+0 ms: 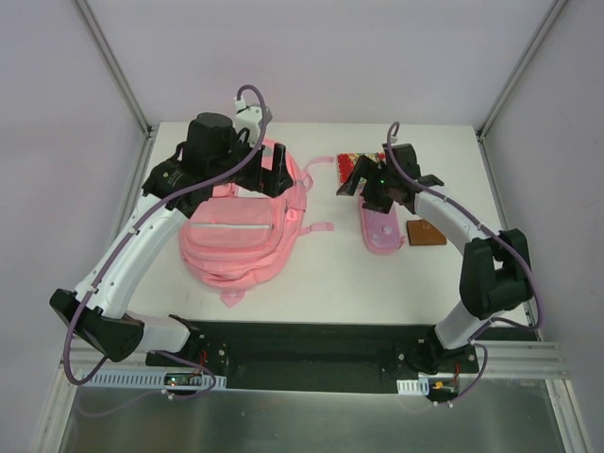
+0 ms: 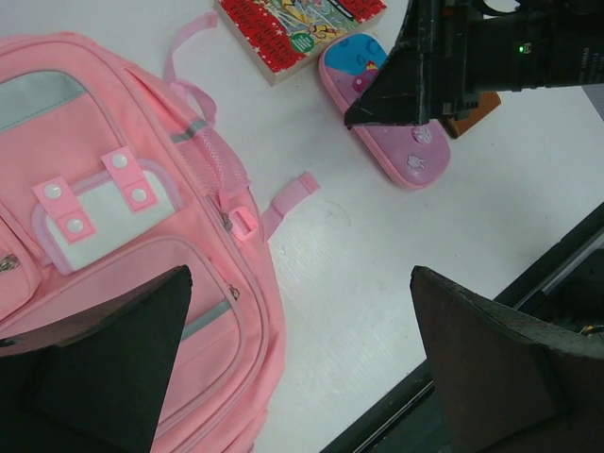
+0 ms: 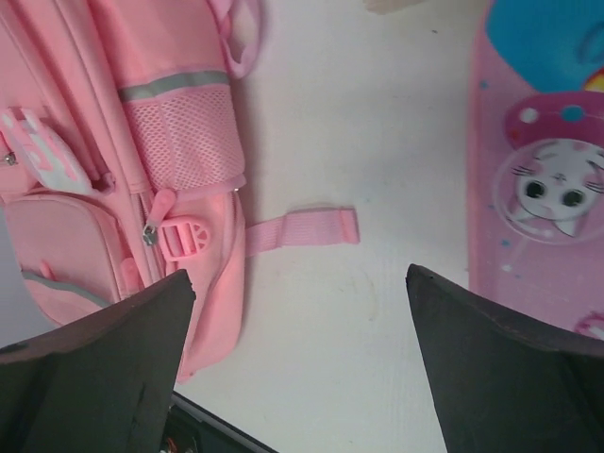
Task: Pack the student bag
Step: Pick up the book from the center of the board.
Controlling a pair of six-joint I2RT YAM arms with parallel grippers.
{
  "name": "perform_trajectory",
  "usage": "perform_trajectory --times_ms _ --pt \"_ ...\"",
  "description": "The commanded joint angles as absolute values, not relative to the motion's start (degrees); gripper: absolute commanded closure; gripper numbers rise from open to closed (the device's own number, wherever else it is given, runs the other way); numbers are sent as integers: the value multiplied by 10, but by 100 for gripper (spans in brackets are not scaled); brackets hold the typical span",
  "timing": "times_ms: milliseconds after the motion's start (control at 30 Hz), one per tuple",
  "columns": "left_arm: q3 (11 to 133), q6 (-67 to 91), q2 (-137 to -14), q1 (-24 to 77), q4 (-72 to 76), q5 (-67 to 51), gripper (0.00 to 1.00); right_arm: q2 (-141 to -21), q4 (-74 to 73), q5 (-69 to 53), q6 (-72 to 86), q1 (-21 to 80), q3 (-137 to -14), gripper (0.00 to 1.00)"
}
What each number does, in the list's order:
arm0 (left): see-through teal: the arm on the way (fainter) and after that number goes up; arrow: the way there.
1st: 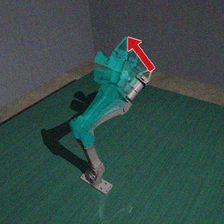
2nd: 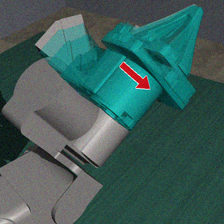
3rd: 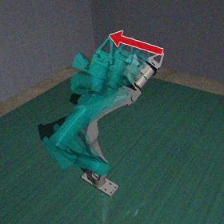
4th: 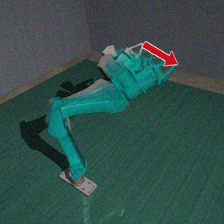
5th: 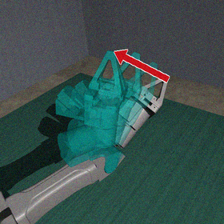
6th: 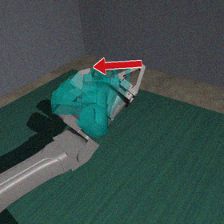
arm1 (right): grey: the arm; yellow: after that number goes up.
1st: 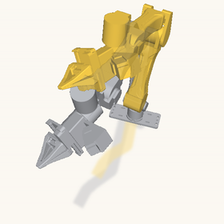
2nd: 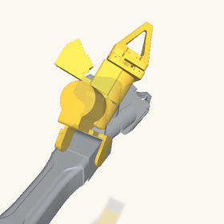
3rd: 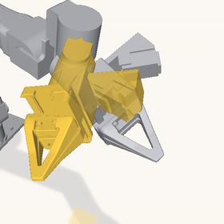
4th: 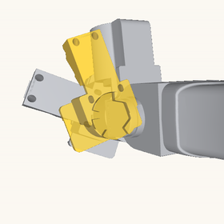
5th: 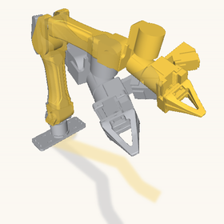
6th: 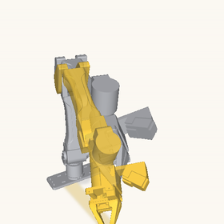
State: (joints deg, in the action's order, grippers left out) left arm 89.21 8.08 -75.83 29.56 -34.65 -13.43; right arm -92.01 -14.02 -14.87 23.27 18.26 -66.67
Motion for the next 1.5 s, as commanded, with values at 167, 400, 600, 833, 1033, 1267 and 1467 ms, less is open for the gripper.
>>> perform_trajectory --times_ms 167,400,600,833,1033,1267,1467 --pt "858 91 -710 294 -309 -151 1 -1013 -152 -124 229 190 -727 3" --pt "828 88 -687 294 -292 -149 1 -1015 -176 -107 208 145 -722 3" --pt "835 72 -696 294 -285 -143 1 -1016 -185 -100 199 111 -714 3" --pt "840 48 -707 294 -285 -128 1 -988 -178 -142 185 114 -743 3" --pt "846 37 -706 294 -284 -110 1 -967 -195 -105 185 132 -814 1" --pt "853 23 -705 294 -283 -109 1 -1096 -292 146 178 122 -1037 4" --pt "840 25 -686 294 -283 -106 1 -1240 -347 60 214 51 -1190 3"
